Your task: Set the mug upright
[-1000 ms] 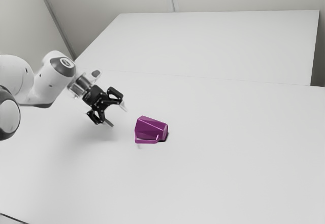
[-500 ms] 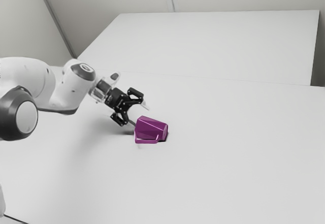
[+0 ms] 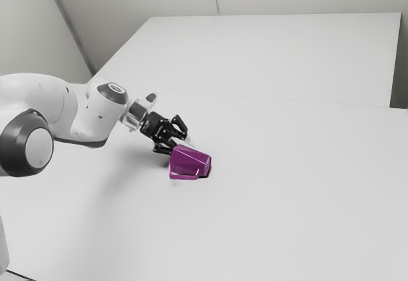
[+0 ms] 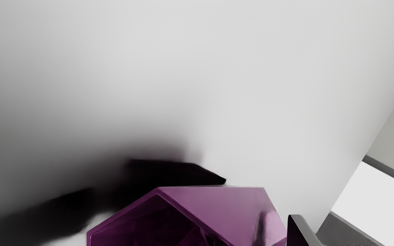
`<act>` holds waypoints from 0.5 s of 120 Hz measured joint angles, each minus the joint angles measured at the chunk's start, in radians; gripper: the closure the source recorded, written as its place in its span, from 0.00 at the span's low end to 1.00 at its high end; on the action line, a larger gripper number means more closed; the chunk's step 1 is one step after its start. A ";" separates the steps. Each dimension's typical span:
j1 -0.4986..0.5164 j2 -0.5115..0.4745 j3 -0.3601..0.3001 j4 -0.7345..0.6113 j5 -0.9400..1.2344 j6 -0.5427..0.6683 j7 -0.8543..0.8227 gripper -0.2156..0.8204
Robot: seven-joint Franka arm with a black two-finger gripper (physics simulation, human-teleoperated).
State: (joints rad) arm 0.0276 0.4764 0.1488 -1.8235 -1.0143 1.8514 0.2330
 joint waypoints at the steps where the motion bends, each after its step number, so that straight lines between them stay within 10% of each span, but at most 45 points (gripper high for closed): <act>1: -0.001 0.000 0.000 0.000 0.000 0.001 0.000 0.76; 60: -0.063 -0.116 -0.015 -0.002 0.191 0.060 -0.043 0.96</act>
State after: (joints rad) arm -0.0352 0.3601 0.1334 -1.8252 -0.8238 1.9111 0.1895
